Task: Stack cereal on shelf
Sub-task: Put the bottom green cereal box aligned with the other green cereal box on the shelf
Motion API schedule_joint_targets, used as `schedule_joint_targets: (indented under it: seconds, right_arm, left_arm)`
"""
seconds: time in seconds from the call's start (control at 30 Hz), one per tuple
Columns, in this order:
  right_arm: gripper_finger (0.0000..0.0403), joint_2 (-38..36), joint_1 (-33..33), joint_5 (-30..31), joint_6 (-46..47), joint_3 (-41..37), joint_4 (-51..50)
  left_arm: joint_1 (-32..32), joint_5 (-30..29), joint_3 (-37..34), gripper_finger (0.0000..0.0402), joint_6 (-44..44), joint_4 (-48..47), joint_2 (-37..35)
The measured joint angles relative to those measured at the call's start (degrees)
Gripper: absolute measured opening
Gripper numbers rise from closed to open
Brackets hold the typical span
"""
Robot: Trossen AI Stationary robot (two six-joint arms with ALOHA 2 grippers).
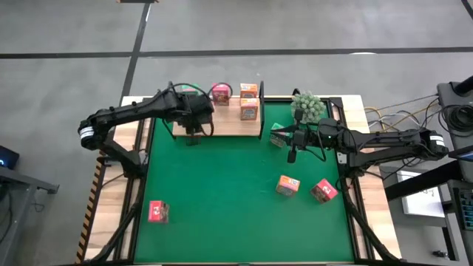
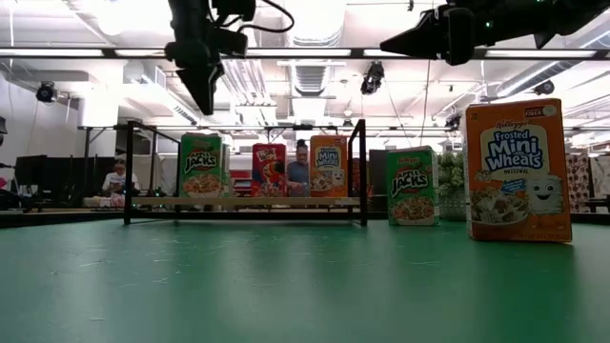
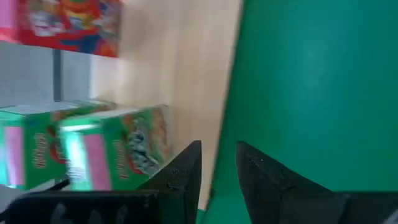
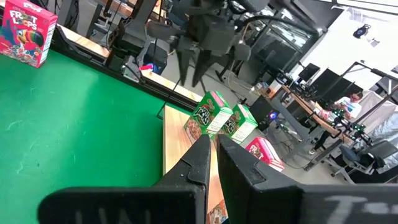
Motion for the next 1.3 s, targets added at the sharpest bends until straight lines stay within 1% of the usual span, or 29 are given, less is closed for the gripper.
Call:
schedule_joint_targets:
  seconds: [0.17,0.33,0.47,0.63,0.97,1.3]
  right_arm:
    - [0.0018,0.0,0.0,0.0,0.0,0.0,0.0]
    - [0.0018,0.0,0.0,0.0,0.0,0.0,0.0]
    - [0.0018,0.0,0.0,0.0,0.0,0.0,0.0]
    - [0.0018,0.0,0.0,0.0,0.0,0.0,0.0]
    - [0.0018,0.0,0.0,0.0,0.0,0.0,0.0]
    - [0.0018,0.0,0.0,0.0,-0.1,0.0,0.0]
  left_arm:
    - [-0.6,-1.1,-4.4,0.0075,-0.6,1.0,0.0]
    - [0.3,-9.2,-10.0,0.0074,-0.1,5.1,0.0]
    - [1.8,-12.6,-12.7,0.0074,0.0,7.9,0.0]
    - [3.4,-16.7,-13.7,0.0074,0.2,9.9,0.0]
    - [6.8,-17.1,-13.8,0.0074,2.4,12.2,0.0]
    - [8.1,-17.2,-13.8,0.0074,3.7,14.2,0.0]
